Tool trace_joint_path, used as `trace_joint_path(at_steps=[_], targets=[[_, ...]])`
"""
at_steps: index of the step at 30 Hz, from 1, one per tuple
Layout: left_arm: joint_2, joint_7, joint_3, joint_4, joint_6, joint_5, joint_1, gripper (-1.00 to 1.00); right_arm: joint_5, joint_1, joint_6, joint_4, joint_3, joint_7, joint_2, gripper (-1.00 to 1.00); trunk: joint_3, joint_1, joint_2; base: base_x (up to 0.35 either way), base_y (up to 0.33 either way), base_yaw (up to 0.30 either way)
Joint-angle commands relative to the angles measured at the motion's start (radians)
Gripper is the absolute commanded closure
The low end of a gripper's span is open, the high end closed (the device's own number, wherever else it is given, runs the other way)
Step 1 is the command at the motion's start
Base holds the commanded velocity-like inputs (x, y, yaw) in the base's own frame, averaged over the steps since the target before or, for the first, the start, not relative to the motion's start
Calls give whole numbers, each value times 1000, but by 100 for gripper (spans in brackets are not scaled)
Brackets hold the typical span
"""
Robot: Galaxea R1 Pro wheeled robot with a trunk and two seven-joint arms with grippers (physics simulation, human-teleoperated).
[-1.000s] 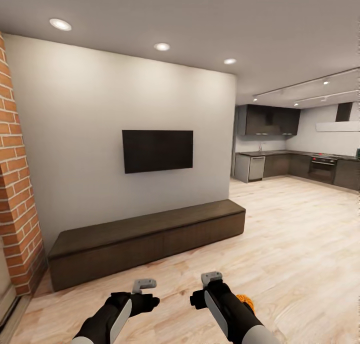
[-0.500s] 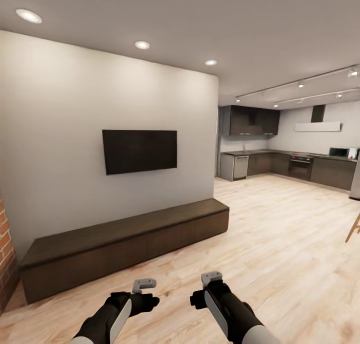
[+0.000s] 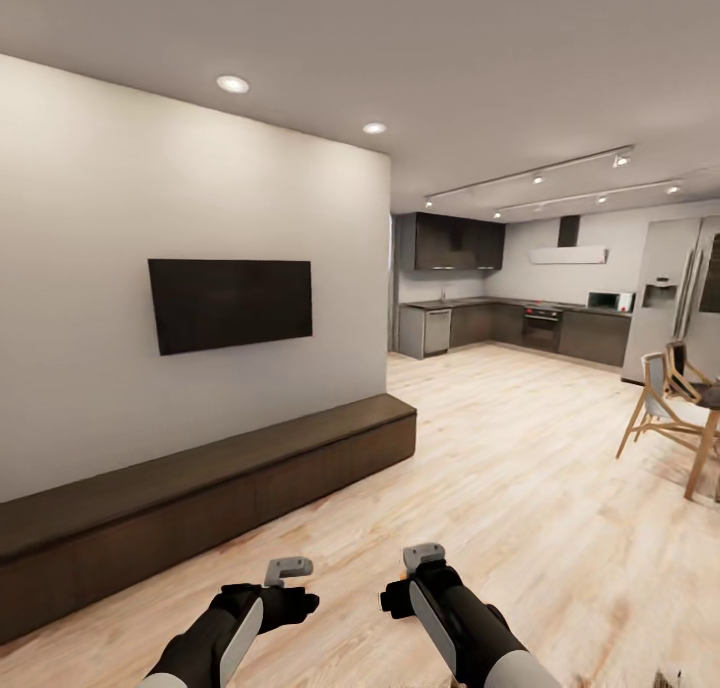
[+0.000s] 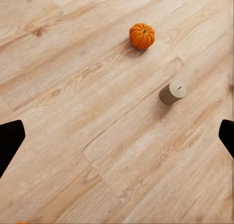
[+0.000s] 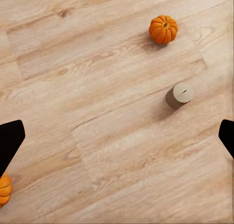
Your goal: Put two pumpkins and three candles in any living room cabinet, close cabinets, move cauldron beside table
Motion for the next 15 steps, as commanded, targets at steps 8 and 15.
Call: trace_joint_path(at_steps=[8,15], targets=[[1,2,-2,-2,6,10,0,-100,-10,-1,3,0,5,-9,-1,-100,-2,0,-1,-4,0,-287],[1,2,-2,-2,6,10,0,-100,-10,-1,3,0,5,-8,-1,-100,-2,0,-1,0,0,-287]])
